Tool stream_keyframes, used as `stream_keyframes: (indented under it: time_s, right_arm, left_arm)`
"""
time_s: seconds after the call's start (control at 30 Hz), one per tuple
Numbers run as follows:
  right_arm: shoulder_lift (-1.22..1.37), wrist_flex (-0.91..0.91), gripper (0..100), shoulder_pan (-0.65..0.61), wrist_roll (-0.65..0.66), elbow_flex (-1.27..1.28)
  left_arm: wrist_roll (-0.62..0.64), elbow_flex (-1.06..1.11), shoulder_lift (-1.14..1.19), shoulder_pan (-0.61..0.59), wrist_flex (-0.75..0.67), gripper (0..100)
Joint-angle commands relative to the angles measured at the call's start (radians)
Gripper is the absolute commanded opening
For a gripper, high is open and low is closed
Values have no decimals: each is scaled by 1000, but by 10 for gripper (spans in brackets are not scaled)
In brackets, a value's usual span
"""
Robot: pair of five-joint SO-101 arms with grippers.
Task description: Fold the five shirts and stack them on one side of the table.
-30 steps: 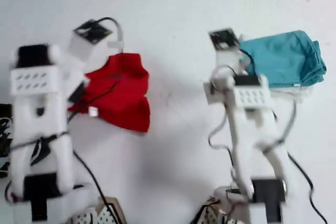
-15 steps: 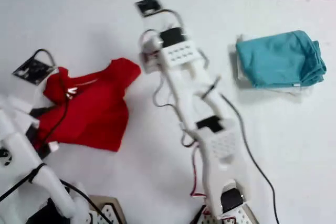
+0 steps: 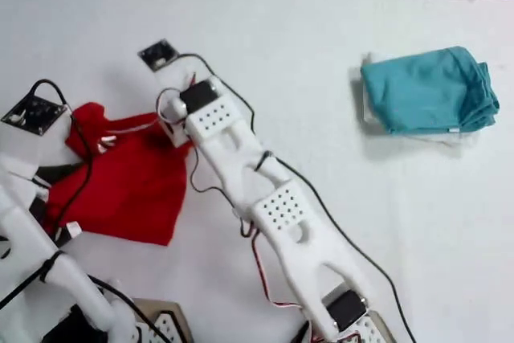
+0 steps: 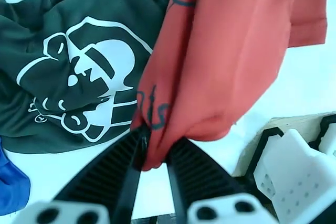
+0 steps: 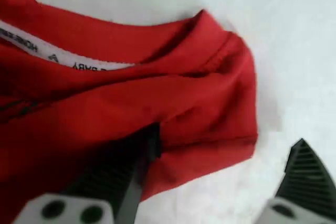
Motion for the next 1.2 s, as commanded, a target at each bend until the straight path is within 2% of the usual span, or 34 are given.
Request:
stream_keyframes:
  time_s: [0.0,0.07,0.17,0.23,0.33,0.47,0.63,0.73,0.83,1.0,1.17]
  right_arm:
    - [25,16,354,19,20,-44]
    - [33,50,259,22,92,-44]
    - [31,76,5,25,150,-46]
    - [30,99,62,38,150,-48]
    - [5,133,9,68,138,-48]
    - [-73,188,19,128,104,-74]
    - [-206,252,19,228,104,-180]
    - [-318,252,19,298,104,-163]
    - [-450,252,19,364,104,-109]
    - [-731,252,19,476,110,78]
    - [-1020,252,19,573,112,333]
  left_arm:
    - [3,-1,-38,-11,8,25]
    - [3,-1,-38,-11,8,25]
    - [3,2,-34,-8,8,25]
    - [5,2,-31,-6,6,25]
    - [21,2,-31,-5,2,25]
    - [127,-7,-29,48,0,25]
    - [322,-62,-29,247,-17,25]
    - [436,-182,-29,399,-12,25]
    - [494,-346,-29,525,-12,25]
    - [505,-618,-29,660,-12,25]
    - [451,-750,-29,692,-18,25]
